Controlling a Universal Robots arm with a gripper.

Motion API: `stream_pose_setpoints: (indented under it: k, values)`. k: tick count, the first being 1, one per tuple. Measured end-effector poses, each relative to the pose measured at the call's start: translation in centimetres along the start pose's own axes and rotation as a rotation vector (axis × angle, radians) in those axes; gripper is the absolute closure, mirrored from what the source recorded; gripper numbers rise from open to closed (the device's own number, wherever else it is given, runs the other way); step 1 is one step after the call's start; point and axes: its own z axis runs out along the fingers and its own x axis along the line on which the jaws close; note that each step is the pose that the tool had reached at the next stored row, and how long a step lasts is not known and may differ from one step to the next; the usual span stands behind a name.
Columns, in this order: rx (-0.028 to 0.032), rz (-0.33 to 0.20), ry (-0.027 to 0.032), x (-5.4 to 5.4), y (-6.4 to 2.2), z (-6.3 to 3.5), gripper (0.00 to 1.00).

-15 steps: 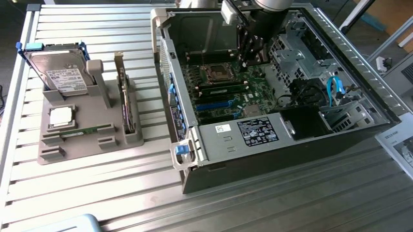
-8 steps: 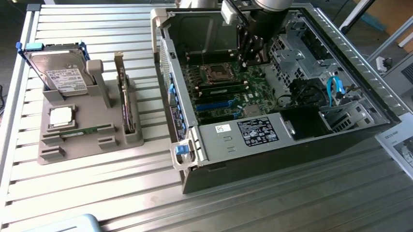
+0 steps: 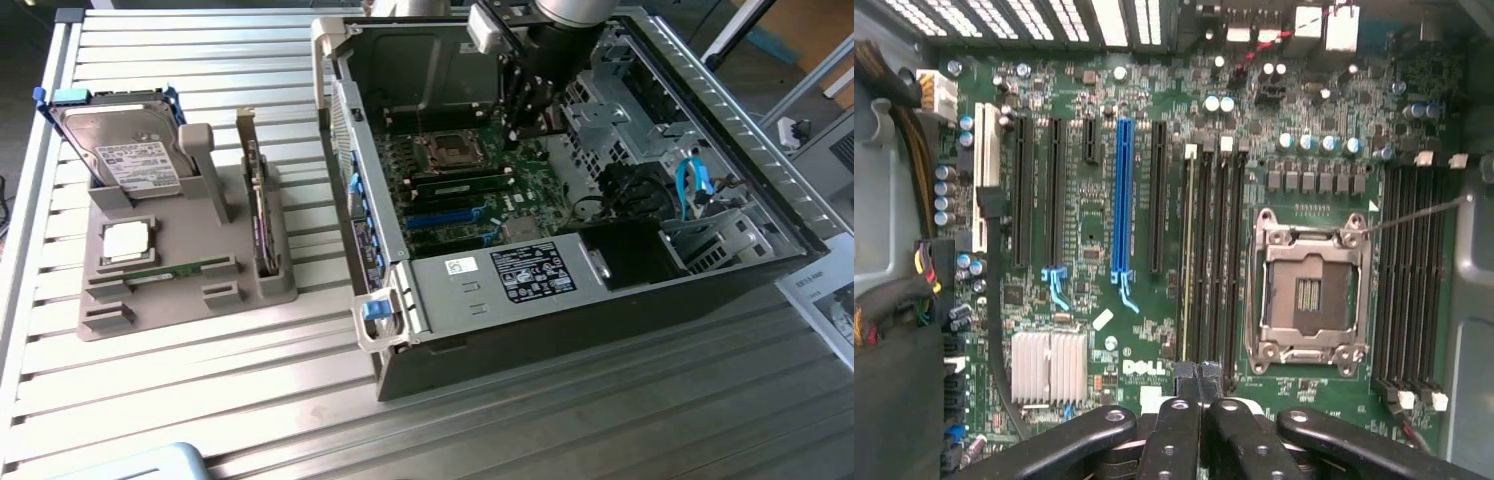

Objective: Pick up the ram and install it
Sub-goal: 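Press down the ram until it locks into place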

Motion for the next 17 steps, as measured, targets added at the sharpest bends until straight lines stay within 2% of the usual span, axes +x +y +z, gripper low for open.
stream_pose_setpoints:
  k: [7, 17]
  values:
    - [0.0, 0.001, 0.0001, 0.1, -1.66, 0.28, 0.9]
    - [0.0, 0.001, 0.0, 0.1, -1.7, 0.28, 0.9]
